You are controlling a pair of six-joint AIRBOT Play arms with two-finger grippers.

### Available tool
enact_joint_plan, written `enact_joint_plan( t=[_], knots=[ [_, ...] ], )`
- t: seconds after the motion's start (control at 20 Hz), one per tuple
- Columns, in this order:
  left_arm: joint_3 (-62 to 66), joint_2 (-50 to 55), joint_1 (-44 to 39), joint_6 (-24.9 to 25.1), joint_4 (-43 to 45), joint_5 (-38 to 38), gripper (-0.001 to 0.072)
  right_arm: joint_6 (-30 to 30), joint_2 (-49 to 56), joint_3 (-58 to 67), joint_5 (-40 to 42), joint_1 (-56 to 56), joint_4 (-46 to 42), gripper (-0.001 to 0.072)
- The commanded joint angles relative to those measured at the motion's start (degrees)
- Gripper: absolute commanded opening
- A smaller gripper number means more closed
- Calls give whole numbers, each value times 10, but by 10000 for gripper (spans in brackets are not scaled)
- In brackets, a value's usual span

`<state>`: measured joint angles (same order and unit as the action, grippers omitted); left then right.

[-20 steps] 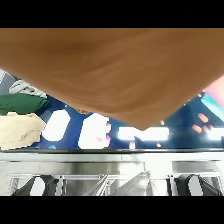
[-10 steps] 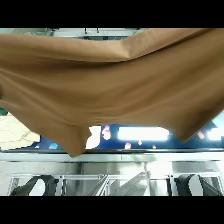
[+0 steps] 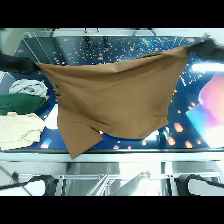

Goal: Fold the shirts.

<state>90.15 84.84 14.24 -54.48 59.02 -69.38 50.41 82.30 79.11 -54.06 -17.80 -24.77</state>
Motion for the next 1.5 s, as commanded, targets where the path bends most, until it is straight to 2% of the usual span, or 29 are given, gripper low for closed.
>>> enact_joint_plan(
  t=[0.0, 0.05, 0.1, 0.15, 0.2, 0.25, 0.3, 0.4, 0.5, 0.6, 0.75, 0.8, 0.85, 1.0, 1.2, 1.25, 1.3, 1.35, 1.4, 1.45],
  knots=[
    [60, 139, 4, -5, -1, 37, 29, -17, 109, 5, 97, 26, -13, 59],
    [87, 158, 9, -32, -1, 33, 271, -21, 110, 7, 103, 21, -11, 309],
    [116, 172, 17, -65, -2, 22, 513, -21, 106, 14, 94, 14, -12, 483],
    [146, 180, 28, -92, -2, -2, 720, -20, 99, 21, 71, 4, -17, 493],
    [171, 184, 41, -110, -1, -37, 704, -20, 88, 22, 36, -14, -23, 490],
    [188, 185, 56, -123, -1, -81, 703, -20, 78, 21, -10, -33, -35, 405],
    [196, 184, 72, -132, -1, -129, 701, -15, 72, 21, -70, -54, -50, 362],
    [166, 173, 102, -141, -6, -202, 544, 10, 70, 1, -183, -89, -93, 362],
    [70, 128, 129, -139, -7, -226, 545, 21, 68, -67, -261, -112, -151, 361],
    [-60, 58, 155, -120, -7, -193, 545, 21, 62, -151, -253, -121, -192, 361],
    [-220, -28, 187, -111, -6, -157, 545, 1, 62, -254, -194, -119, -196, 369],
    [-261, -49, 196, -111, -5, -154, 545, -1, 63, -275, -186, -113, -196, 405],
    [-294, -66, 202, -110, -5, -150, 545, -2, 63, -296, -181, -106, -196, 467],
    [-365, -112, 204, -111, -1, -105, 545, 0, 63, -332, -176, -74, -196, 467],
    [-419, -142, 203, -111, -2, -89, 545, 15, 64, -353, -143, -2, -195, 456],
    [-428, -144, 203, -111, -2, -89, 545, 14, 64, -353, -137, 19, -191, 363],
    [-436, -143, 203, -111, -2, -87, 545, 14, 64, -353, -128, 35, -185, 204],
    [-447, -143, 203, -111, -2, -81, 545, 14, 64, -353, -121, 46, -179, 195],
    [-457, -143, 203, -111, -3, -71, 545, 14, 64, -353, -121, 53, -170, 36],
    [-468, -142, 203, -111, -3, -61, 545, 14, 62, -353, -121, 55, -167, 17]
  ],
)
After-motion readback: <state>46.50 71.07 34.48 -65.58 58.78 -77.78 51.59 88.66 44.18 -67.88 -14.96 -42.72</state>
